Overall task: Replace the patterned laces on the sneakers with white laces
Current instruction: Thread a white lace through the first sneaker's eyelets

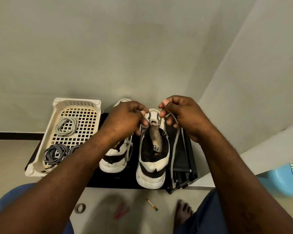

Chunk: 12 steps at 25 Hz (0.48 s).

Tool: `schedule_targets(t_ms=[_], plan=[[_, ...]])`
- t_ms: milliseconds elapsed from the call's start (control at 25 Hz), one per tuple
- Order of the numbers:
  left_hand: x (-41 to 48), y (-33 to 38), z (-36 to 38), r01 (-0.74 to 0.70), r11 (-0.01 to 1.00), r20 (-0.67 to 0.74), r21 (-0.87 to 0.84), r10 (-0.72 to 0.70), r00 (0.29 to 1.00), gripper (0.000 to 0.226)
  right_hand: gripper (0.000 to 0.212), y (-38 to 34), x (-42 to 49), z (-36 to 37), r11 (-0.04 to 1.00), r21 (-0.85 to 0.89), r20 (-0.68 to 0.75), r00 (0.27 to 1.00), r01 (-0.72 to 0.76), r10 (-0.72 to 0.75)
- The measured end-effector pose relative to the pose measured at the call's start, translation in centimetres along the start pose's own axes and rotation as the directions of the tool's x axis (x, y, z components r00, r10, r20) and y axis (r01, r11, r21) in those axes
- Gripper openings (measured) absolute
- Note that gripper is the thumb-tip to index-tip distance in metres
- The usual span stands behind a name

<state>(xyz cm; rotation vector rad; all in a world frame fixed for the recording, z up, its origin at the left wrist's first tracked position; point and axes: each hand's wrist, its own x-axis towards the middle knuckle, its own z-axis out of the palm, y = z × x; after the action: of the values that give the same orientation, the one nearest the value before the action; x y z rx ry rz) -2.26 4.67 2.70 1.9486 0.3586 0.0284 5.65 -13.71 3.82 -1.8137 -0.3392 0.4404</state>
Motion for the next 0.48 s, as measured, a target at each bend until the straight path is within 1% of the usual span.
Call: schedule_targets(t_ms=[40,120,320,480], plan=[[-0.6,0.7,-0.5,-0.009,0.994,0.013,-0.108,0.011,1.000,0.019,0.022,-0.9,-0.8,0.0,0.998,0.051,-0.018,0.999,0.033,-0.032],[-1.9,2.8,-1.6,-0.063,0.968,0.023,-0.244,0.070,0.997,0.020,0.025,-3.2,-2.7,-0.3,0.990,0.103,-0.049,0.994,0.100,-0.095],[-3.8,9.8,-5.0,-0.230,0.891,-0.024,-0.392,0.240,0.971,0.022,0.034,-10.6,-6.3,-2.2,0.959,0.118,-0.148,0.960,0.256,-0.238],[-4.9,15.3,-7.2,-0.317,0.809,-0.075,-0.495,0.324,0.943,0.023,0.040,-15.6,-7.4,-3.0,0.925,0.170,-0.170,0.935,0.339,-0.311]])
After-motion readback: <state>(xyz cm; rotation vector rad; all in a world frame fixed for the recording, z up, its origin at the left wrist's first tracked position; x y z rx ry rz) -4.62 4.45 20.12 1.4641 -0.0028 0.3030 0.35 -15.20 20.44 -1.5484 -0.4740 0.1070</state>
